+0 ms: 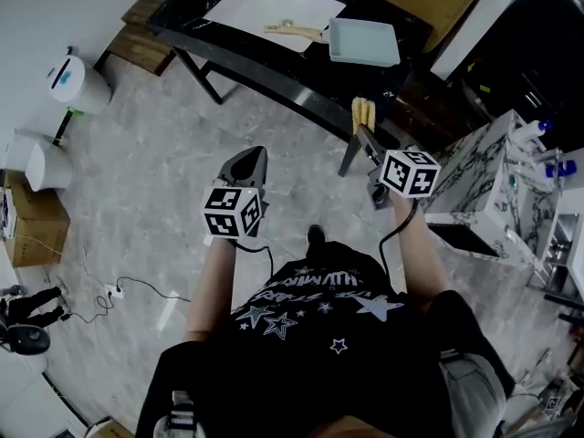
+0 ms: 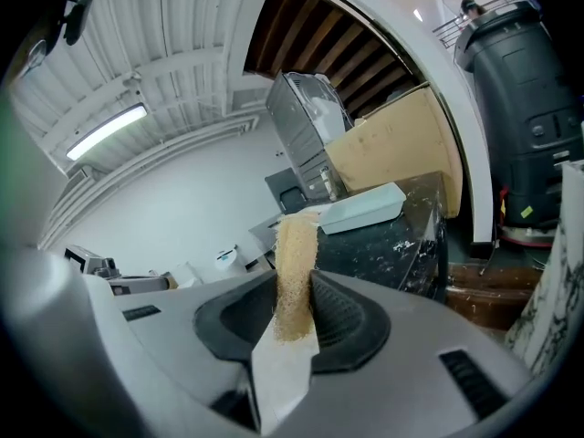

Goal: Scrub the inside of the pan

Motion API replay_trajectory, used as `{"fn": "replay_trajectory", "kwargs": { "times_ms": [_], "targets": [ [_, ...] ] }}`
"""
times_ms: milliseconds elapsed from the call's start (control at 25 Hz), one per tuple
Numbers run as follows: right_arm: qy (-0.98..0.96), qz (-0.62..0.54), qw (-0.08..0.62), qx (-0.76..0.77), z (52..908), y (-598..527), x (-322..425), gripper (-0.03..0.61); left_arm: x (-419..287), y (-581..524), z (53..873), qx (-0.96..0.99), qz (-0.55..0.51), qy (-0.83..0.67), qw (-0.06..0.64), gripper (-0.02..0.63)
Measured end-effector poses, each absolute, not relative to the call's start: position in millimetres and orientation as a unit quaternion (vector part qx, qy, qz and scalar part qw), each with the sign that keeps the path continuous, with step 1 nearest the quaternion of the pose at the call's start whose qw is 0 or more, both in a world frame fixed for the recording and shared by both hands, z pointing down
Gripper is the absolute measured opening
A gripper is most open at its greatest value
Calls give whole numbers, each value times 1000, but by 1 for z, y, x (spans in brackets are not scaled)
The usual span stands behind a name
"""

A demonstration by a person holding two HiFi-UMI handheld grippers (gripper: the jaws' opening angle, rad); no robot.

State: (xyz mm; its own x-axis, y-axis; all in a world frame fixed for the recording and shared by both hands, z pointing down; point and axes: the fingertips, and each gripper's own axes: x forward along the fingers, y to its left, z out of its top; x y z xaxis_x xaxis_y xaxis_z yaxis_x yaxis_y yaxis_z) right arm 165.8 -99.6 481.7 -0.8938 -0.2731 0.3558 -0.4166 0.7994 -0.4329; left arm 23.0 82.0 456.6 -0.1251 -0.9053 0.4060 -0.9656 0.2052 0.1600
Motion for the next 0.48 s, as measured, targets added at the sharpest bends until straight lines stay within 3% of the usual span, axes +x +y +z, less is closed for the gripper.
{"fn": "replay_trajectory", "kwargs": {
  "times_ms": [480],
  "targets": [
    [-934, 276, 111, 197, 479, -178, 122, 109, -23, -15, 449, 646, 90, -732, 197, 8]
  ]
}}
